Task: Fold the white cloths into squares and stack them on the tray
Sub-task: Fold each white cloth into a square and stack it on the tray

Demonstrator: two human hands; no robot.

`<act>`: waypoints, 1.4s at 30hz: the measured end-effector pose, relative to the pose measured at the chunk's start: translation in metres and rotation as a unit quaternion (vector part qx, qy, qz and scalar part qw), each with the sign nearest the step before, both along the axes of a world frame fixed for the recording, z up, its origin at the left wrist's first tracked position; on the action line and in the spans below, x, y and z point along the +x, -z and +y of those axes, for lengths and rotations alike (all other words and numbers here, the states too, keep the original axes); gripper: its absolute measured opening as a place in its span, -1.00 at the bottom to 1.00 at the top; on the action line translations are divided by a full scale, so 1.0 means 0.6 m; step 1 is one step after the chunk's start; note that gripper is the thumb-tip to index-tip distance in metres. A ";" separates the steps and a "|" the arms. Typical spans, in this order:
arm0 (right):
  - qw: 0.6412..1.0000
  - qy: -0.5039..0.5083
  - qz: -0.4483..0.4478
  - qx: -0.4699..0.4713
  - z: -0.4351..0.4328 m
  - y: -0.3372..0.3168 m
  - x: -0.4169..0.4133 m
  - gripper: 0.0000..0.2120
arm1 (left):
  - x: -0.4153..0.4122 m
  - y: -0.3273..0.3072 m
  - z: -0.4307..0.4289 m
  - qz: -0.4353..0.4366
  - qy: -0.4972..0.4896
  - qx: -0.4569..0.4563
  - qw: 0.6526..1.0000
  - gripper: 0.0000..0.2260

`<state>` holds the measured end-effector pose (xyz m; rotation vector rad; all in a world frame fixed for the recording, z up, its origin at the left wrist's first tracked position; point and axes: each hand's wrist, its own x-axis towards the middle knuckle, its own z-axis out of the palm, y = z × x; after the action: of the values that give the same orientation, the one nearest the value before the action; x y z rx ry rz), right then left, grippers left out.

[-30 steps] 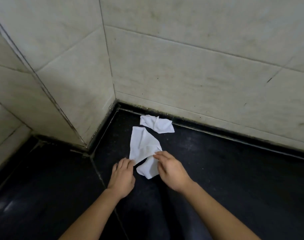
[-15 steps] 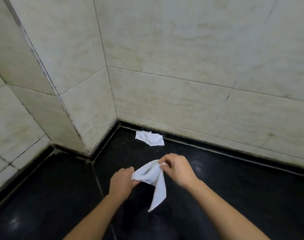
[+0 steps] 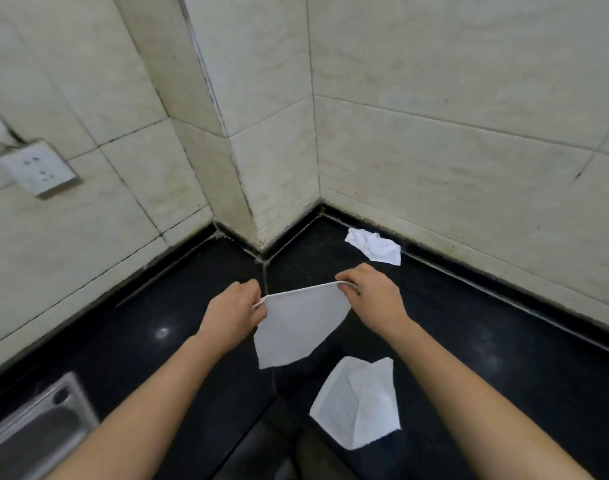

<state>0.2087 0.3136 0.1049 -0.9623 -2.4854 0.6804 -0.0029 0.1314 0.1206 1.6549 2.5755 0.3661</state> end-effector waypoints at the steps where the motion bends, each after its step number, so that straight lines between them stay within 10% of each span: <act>1: 1.000 -0.016 0.004 -0.003 -0.008 0.000 -0.017 -0.81 | -0.013 -0.001 -0.028 0.003 -0.018 0.002 1.000 -0.81; 16: 0.987 -0.147 0.066 0.004 -0.142 -0.006 -0.285 -0.87 | -0.177 0.030 -0.243 0.068 -0.232 0.236 0.941 -0.78; 29: 0.877 -0.337 -0.337 -0.063 -0.258 0.264 -0.161 -0.75 | -0.007 0.326 -0.450 -0.170 -0.125 -0.076 0.974 -0.86; 42: 0.949 -0.100 -0.126 -0.270 -0.229 0.254 -0.289 -0.89 | -0.120 0.305 -0.392 -0.372 -0.439 0.122 0.808 -0.92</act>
<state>0.0355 0.1761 -0.0475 -1.0351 -2.6986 1.4428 -0.0752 -0.1038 -0.0624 0.0729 2.4538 1.1378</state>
